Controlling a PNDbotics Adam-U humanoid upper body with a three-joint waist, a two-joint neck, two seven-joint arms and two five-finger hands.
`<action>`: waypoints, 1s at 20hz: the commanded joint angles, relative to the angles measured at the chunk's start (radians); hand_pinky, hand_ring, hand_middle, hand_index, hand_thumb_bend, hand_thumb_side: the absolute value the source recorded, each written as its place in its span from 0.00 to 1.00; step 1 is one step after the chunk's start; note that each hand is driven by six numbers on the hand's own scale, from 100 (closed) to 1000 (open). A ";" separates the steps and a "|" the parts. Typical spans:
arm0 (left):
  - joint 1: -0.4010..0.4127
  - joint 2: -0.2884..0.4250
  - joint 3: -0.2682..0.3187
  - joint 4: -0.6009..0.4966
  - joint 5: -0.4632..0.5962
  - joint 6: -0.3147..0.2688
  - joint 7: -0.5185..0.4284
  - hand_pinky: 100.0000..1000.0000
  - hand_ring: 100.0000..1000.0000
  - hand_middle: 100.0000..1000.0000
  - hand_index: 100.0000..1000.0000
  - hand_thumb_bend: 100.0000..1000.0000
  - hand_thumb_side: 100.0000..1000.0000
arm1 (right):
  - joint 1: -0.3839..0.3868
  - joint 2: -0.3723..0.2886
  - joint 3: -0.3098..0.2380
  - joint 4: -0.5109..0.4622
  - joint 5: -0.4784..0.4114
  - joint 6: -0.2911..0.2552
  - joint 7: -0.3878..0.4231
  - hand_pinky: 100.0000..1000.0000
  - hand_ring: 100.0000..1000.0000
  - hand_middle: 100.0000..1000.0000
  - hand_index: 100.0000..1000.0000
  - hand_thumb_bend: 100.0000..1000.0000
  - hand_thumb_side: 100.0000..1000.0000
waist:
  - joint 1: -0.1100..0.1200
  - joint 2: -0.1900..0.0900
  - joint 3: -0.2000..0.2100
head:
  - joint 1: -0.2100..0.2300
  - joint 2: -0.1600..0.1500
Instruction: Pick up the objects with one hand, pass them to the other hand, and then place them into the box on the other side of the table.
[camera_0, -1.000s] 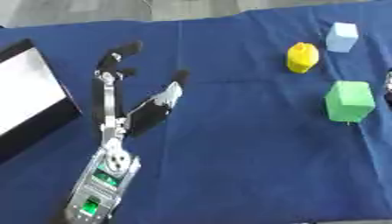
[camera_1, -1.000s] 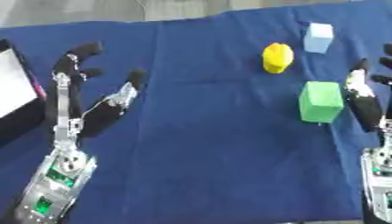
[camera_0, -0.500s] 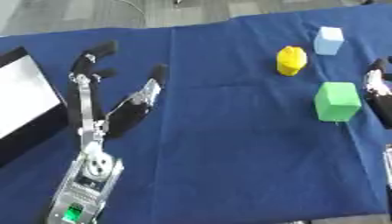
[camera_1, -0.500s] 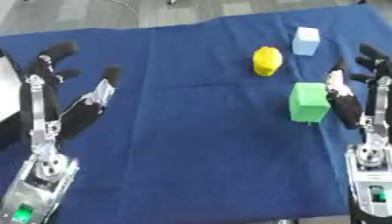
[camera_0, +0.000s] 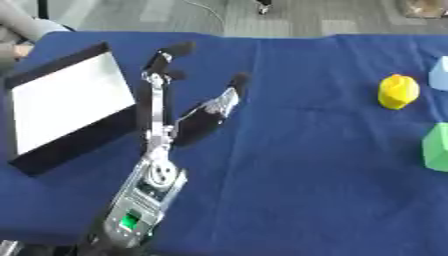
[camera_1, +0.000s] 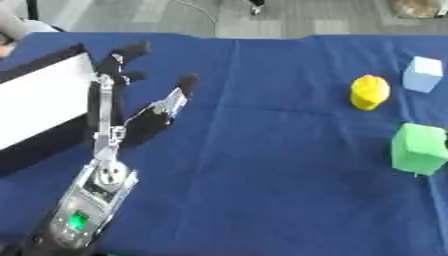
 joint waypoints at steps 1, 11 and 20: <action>-0.007 0.020 -0.003 -0.013 -0.008 -0.004 -0.012 0.67 0.84 0.66 0.73 0.64 0.34 | -0.009 -0.080 0.021 0.010 0.044 -0.031 0.040 0.74 0.92 0.93 0.94 0.00 0.45 | -0.023 -0.016 0.004 | -0.006 -0.002; -0.002 0.040 -0.016 -0.004 -0.014 -0.007 -0.047 0.68 0.85 0.65 0.73 0.64 0.34 | 0.012 -0.346 0.073 0.250 0.115 -0.189 0.204 0.79 0.97 0.98 0.98 0.00 0.60 | -0.050 -0.009 0.001 | -0.113 -0.002; 0.002 0.041 -0.018 -0.006 -0.014 -0.005 -0.069 0.68 0.85 0.65 0.73 0.64 0.34 | -0.055 -0.578 0.123 0.428 -0.008 -0.281 0.322 0.82 0.97 0.98 0.99 0.00 0.66 | -0.043 -0.007 0.004 | -0.199 -0.002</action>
